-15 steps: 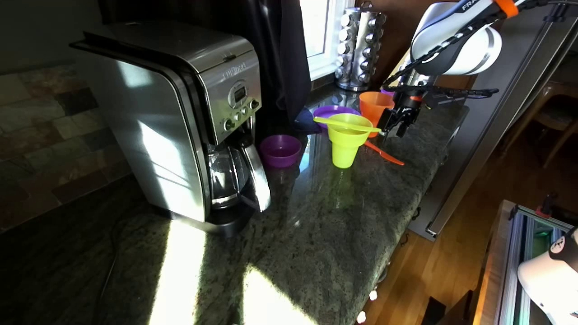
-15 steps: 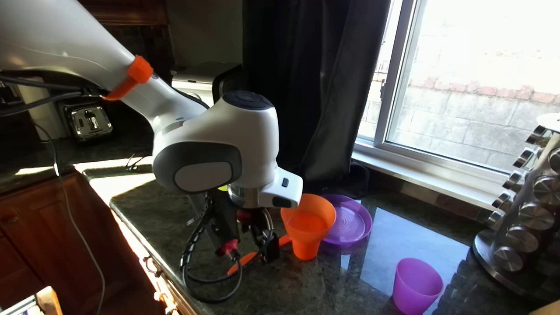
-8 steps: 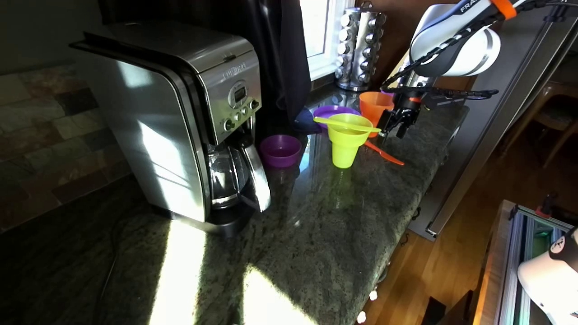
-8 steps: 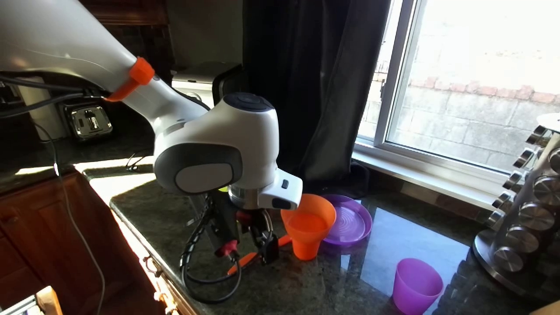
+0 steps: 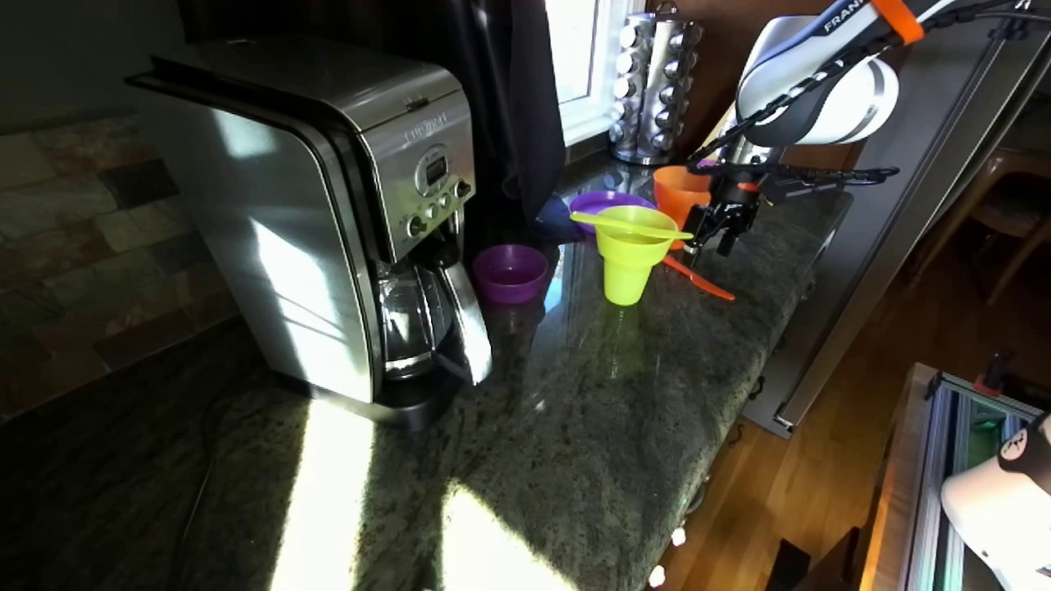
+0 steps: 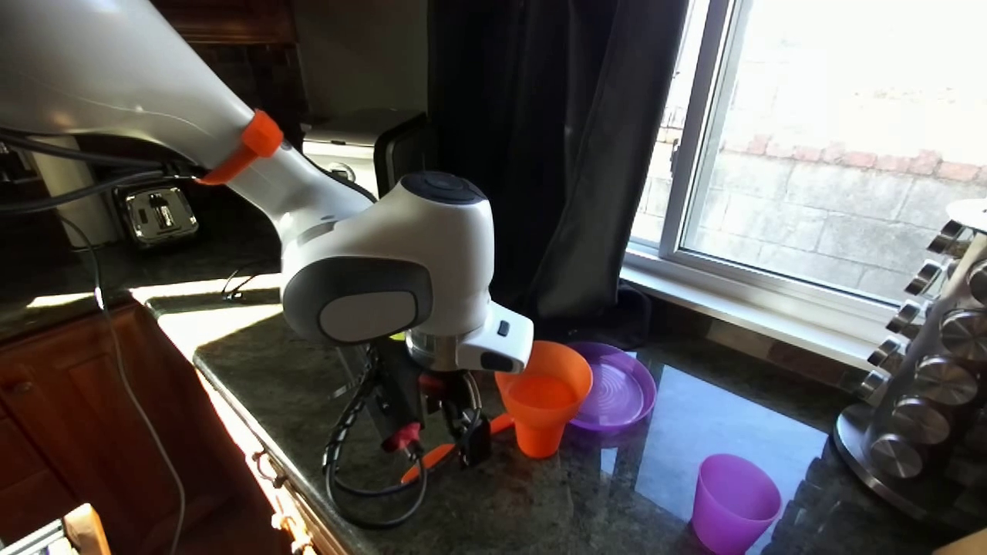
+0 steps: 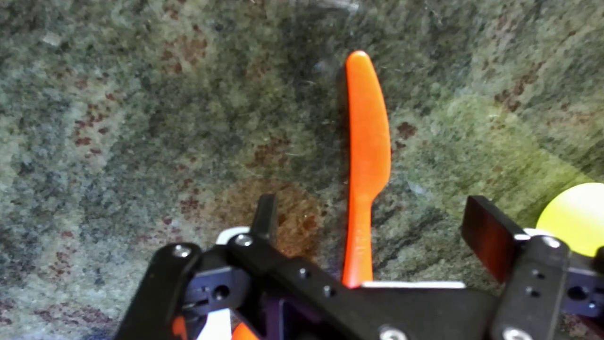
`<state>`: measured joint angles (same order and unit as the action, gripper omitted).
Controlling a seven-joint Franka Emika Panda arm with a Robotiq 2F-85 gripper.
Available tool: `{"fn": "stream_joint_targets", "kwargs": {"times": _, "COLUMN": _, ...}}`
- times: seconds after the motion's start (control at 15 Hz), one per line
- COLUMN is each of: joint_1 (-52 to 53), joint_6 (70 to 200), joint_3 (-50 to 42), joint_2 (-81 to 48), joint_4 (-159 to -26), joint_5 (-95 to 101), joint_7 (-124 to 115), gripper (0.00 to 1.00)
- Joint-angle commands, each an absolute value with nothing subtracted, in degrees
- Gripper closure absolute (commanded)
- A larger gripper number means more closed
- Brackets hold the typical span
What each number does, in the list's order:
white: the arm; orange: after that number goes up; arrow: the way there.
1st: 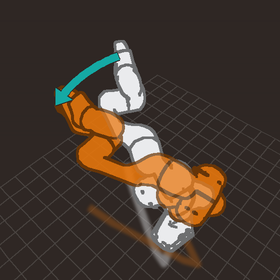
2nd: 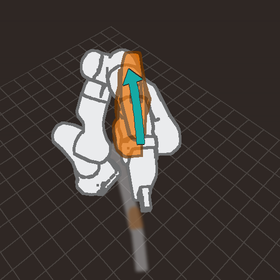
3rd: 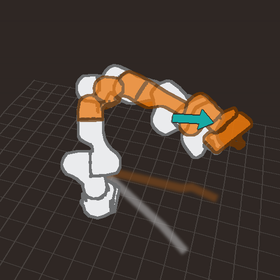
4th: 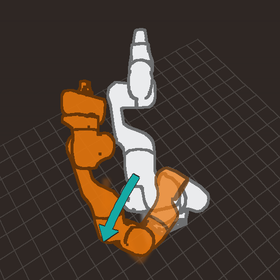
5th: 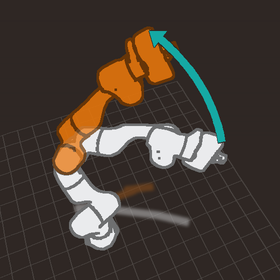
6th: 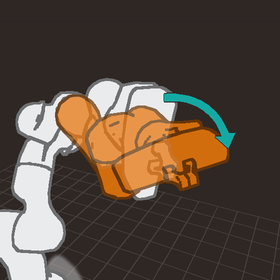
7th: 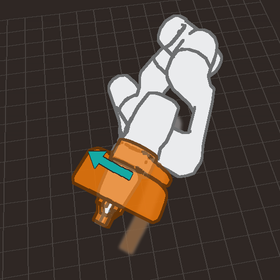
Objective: Put the orange bowl on top of the orange cup then place the orange knife on top of the orange bowl.
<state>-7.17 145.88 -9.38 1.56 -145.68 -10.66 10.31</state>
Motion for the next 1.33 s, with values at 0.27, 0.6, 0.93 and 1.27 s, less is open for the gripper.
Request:
{"fn": "stream_joint_targets", "kwargs": {"times": 0.27, "joint_1": -7.2, "joint_6": 148.47, "joint_3": -8.11, "joint_2": -2.59, "joint_4": -143.28, "joint_5": -10.32, "joint_7": 7.46, "gripper": 0.07}}
{"fn": "stream_joint_targets", "kwargs": {"times": 0.6, "joint_1": -7.29, "joint_6": 148.35, "joint_3": -7.8, "joint_2": -4.55, "joint_4": -141.88, "joint_5": -10.38, "joint_7": 7.01, "gripper": 0.54}}
{"fn": "stream_joint_targets", "kwargs": {"times": 0.93, "joint_1": -7.4, "joint_6": 147.32, "joint_3": -7.61, "joint_2": -6.43, "joint_4": -140.43, "joint_5": -9.61, "joint_7": 6.07, "gripper": 0.91}}
{"fn": "stream_joint_targets", "kwargs": {"times": 1.27, "joint_1": -7.51, "joint_6": 146.52, "joint_3": -7.6, "joint_2": -7.26, "joint_4": -139.47, "joint_5": -9.4, "joint_7": 5.73, "gripper": 0.53}}
